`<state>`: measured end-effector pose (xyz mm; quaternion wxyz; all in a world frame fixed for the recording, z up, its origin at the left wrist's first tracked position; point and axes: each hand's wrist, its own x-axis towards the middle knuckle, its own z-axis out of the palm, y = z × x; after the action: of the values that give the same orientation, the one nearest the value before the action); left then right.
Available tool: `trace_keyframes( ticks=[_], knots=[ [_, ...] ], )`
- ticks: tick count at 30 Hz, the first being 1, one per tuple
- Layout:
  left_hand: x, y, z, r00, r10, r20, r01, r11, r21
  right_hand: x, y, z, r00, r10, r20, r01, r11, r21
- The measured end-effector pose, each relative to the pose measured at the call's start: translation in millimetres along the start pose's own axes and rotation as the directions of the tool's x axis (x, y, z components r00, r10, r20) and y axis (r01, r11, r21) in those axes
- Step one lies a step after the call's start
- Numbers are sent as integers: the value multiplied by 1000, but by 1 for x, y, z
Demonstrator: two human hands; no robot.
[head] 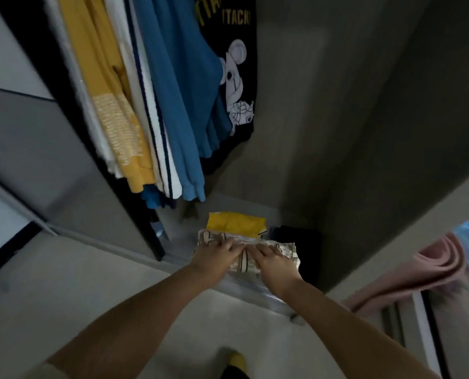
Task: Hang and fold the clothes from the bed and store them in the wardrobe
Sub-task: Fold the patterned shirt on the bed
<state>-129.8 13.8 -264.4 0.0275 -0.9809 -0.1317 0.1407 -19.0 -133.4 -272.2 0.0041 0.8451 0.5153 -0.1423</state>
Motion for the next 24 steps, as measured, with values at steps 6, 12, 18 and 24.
trace_keyframes(
  ticks=[6,12,18,24],
  knots=[
    [111,-54,44,999,30,36,-29,999,-28,112,34,19,995,47,85,-46,999,-9],
    [239,-106,153,998,61,-4,-61,998,24,235,70,103,989,129,65,-129,992,-12],
    [345,-140,272,994,32,-105,-30,999,25,348,106,215,979,193,71,-196,980,40],
    [398,-151,372,989,111,-101,-107,994,37,397,124,321,964,250,93,-255,966,50]
  ],
)
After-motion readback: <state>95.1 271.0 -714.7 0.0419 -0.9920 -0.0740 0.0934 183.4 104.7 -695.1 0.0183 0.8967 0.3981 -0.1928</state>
